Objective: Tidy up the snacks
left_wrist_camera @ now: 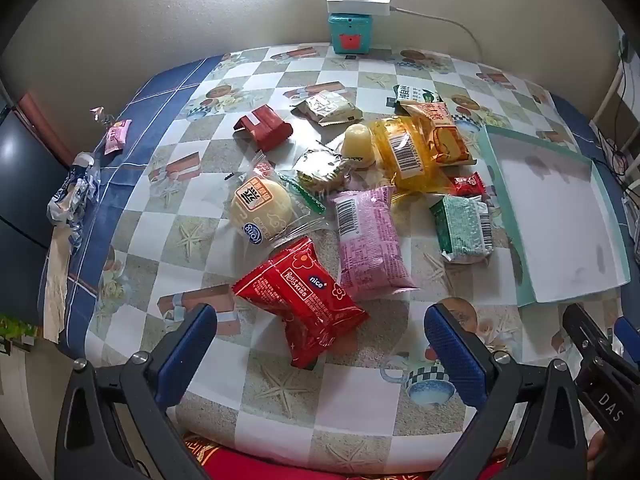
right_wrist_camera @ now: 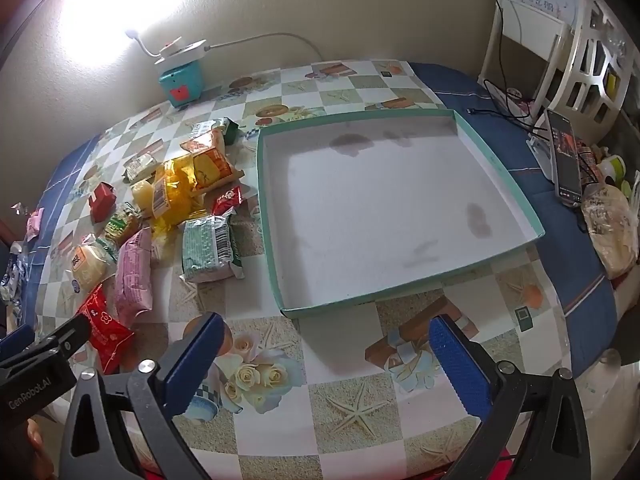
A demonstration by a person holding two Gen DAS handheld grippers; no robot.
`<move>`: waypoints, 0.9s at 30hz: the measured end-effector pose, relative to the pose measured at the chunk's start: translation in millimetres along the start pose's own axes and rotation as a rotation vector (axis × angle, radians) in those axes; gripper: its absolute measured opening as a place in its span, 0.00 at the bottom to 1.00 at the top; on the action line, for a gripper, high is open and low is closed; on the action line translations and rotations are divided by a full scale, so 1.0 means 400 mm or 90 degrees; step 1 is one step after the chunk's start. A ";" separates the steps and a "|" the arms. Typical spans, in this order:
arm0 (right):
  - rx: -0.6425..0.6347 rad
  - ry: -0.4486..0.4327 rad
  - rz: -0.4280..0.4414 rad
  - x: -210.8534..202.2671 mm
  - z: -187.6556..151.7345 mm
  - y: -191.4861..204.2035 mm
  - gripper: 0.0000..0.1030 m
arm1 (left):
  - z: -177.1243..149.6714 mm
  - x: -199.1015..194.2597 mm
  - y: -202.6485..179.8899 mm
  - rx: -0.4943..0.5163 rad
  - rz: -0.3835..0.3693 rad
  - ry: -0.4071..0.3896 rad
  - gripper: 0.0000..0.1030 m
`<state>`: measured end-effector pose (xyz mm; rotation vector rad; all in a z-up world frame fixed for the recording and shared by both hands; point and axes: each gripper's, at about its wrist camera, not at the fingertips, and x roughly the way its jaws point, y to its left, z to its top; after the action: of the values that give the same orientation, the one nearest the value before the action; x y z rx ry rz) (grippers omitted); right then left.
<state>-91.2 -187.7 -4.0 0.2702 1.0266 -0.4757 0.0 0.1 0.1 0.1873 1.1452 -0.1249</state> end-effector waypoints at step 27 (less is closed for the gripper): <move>-0.001 -0.002 0.000 -0.003 -0.001 0.004 1.00 | 0.003 -0.005 0.009 -0.012 0.003 -0.001 1.00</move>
<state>-91.1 -185.9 -3.0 0.2682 1.0232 -0.4755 0.8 3.2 2.7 0.1733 1.1442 -0.1095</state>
